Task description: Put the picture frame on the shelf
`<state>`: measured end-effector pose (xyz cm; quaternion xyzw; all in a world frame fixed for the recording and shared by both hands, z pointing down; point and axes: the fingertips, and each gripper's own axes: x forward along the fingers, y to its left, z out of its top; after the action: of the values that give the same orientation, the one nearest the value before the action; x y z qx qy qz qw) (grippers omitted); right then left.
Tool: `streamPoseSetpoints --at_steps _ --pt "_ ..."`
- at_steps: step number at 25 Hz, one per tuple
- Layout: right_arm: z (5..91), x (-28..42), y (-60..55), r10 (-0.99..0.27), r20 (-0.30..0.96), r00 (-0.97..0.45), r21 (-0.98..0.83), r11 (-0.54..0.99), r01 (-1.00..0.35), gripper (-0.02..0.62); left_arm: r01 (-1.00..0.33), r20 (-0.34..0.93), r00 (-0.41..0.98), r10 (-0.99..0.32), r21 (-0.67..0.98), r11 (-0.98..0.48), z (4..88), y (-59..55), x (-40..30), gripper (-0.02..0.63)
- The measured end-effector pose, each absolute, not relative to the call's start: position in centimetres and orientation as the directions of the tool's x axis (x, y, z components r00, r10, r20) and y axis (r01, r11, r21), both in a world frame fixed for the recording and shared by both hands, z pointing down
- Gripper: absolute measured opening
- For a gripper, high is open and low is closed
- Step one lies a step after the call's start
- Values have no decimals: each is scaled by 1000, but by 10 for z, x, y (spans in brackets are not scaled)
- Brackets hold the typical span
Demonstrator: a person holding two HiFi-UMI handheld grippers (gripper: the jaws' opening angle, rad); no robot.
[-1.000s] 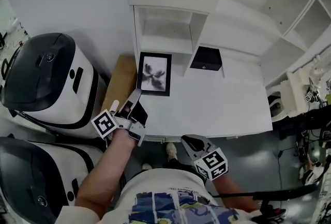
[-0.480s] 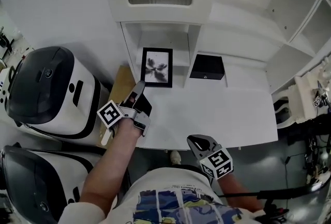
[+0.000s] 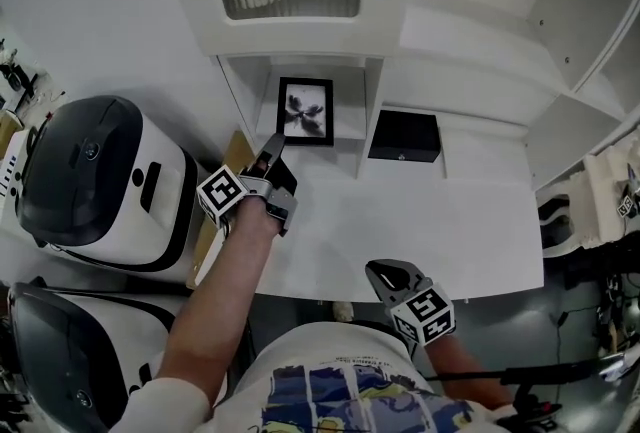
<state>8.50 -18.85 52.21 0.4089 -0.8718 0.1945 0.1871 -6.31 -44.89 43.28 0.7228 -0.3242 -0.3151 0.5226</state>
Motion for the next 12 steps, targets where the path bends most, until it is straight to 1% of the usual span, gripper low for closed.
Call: streamPoseSetpoints --at_steps 12 --pt "532 113 -213 -615 494 -614 -225 592 -774 35 -241 -43 559 -828 947 -212 448 -501 -55 72"
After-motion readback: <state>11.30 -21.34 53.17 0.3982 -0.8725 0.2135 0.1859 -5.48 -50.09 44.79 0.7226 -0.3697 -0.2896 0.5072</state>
